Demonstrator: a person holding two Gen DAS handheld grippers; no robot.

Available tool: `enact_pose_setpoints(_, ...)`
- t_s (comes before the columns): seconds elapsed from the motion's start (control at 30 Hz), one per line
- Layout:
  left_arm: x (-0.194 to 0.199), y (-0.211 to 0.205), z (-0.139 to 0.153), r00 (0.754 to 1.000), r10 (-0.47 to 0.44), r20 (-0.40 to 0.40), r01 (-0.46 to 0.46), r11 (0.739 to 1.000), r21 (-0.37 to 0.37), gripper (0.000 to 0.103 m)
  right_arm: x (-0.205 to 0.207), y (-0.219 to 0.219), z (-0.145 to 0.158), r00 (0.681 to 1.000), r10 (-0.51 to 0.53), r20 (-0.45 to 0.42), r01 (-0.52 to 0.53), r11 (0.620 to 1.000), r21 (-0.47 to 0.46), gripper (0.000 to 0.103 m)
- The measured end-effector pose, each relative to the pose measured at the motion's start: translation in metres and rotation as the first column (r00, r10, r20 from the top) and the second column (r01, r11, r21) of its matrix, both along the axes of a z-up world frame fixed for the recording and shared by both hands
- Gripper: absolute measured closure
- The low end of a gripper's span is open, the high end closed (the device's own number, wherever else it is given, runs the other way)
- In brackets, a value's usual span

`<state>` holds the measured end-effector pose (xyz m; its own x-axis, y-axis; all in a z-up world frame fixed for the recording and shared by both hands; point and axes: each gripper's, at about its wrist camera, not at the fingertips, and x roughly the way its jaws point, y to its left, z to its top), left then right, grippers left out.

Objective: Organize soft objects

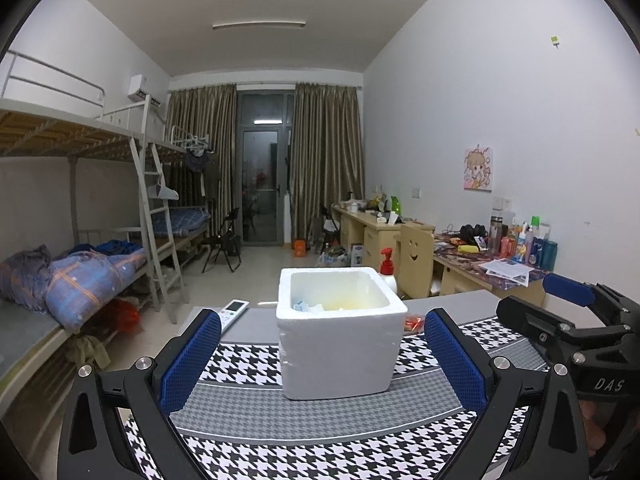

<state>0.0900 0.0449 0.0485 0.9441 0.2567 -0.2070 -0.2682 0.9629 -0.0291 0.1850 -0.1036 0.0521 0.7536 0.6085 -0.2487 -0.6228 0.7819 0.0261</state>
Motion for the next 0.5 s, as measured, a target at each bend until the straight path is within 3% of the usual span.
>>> enact_pose_setpoints(0.5,-0.01,-0.003,-0.023,1.0,-0.002,0.027,0.003,1.0,-0.029,0.001,-0.013,-0.016,-0.028,1.0,-0.008,0.027,0.007,1.0,0.029,0.002)
